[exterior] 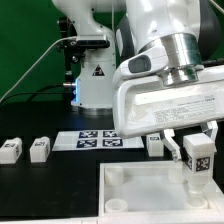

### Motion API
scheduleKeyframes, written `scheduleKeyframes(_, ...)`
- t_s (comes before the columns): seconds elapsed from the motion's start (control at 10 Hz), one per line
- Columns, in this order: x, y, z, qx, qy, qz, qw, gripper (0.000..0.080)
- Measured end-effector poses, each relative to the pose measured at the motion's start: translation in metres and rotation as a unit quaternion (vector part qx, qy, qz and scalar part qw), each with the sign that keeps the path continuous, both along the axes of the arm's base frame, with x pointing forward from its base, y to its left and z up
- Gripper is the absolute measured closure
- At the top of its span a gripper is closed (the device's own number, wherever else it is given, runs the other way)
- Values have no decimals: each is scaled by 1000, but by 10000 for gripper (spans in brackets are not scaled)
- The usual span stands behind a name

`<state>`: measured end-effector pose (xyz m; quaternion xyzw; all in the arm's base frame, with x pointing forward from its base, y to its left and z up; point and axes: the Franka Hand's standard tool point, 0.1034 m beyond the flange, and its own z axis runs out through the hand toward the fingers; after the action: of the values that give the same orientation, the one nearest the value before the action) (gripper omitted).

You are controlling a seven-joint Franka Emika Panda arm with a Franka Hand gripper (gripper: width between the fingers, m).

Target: Assemble one leg

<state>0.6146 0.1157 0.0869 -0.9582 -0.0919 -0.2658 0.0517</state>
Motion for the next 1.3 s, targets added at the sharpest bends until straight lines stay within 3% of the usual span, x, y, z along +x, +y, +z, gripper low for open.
scheduleKeyframes(0.8, 3, -4, -4, -2, -4, 0, 1000, 509)
scheduleKeyframes(1.3, 8, -9, -6, -14, -7, 18, 1000, 509)
